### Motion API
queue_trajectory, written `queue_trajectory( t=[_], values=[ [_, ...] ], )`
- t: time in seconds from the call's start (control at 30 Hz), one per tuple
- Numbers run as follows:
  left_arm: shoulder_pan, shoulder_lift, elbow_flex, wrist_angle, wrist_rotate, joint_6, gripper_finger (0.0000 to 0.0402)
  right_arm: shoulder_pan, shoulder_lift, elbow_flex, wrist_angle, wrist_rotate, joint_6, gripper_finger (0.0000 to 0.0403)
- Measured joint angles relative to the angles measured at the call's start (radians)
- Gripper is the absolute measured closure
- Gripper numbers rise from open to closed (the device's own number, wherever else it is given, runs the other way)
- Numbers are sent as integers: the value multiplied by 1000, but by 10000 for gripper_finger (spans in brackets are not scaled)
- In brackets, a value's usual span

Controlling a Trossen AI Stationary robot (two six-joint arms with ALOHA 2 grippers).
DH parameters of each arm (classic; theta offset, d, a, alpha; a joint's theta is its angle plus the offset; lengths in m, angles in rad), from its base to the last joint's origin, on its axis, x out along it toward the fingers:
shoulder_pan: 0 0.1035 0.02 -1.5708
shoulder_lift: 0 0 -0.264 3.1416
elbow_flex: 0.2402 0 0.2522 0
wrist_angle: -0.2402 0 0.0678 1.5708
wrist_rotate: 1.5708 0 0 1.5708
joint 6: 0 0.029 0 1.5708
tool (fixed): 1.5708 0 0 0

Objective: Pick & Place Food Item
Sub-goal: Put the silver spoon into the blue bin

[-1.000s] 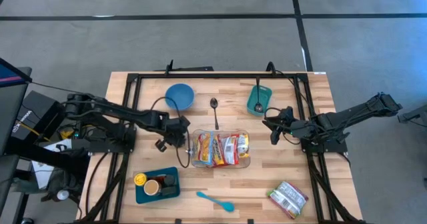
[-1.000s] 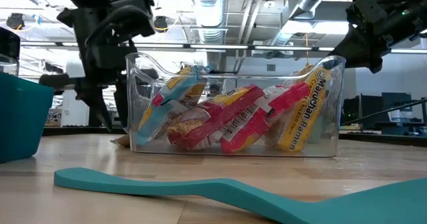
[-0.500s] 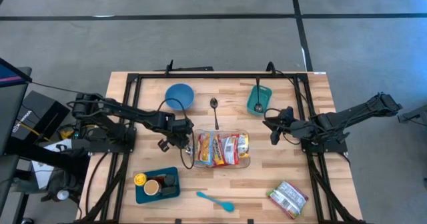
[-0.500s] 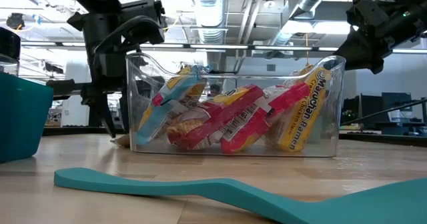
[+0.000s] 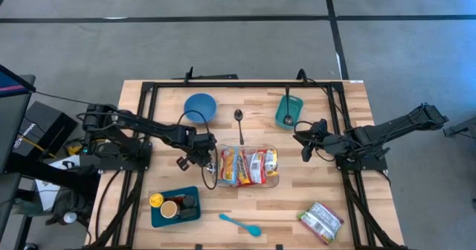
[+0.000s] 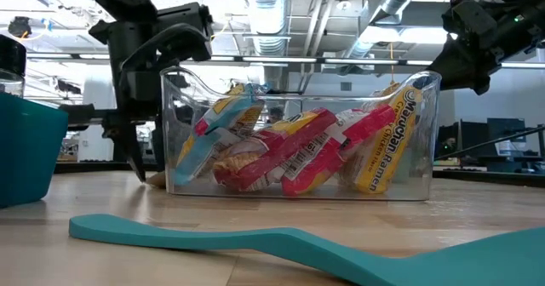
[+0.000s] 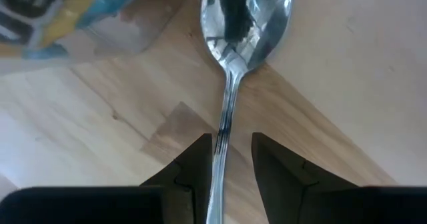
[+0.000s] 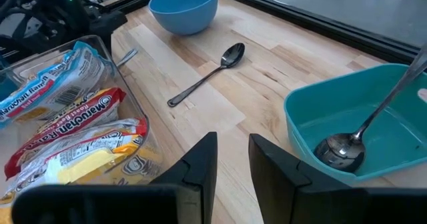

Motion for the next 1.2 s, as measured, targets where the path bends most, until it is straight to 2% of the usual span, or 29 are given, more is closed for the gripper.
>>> queue_trajectory(
  t=[0.3, 0.57, 0.8, 1.2],
  values=[
    [20, 14, 0, 47, 2, 2, 302, 0, 0, 0, -1, 0, 0, 321],
    [48, 13, 0, 8, 64, -4, 302, 0, 0, 0, -1, -1, 0, 321],
    [48, 13, 0, 7, 64, -4, 304, 0, 0, 0, -1, -1, 0, 321],
    [42, 12, 0, 4, 64, -3, 374, 0, 0, 0, -1, -6, 26, 321]
  ],
)
